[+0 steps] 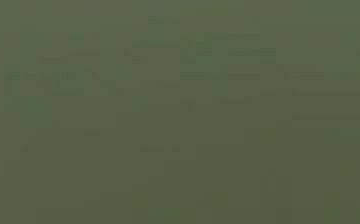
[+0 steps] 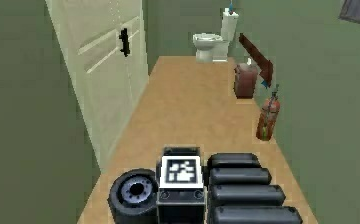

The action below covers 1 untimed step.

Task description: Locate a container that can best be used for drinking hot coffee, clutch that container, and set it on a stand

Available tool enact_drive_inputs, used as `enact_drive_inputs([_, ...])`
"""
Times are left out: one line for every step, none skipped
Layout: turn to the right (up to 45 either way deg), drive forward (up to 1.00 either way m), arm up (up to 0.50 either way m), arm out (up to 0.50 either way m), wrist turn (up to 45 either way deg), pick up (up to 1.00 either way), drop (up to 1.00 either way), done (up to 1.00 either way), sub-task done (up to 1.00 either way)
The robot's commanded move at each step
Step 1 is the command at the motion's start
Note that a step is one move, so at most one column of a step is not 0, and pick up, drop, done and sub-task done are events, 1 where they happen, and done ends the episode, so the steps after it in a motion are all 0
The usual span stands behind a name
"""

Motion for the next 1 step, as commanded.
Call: enact_drive_inputs([27.0,0.00,0.00,0.00,0.0,0.00,0.00,0.00,0.00])
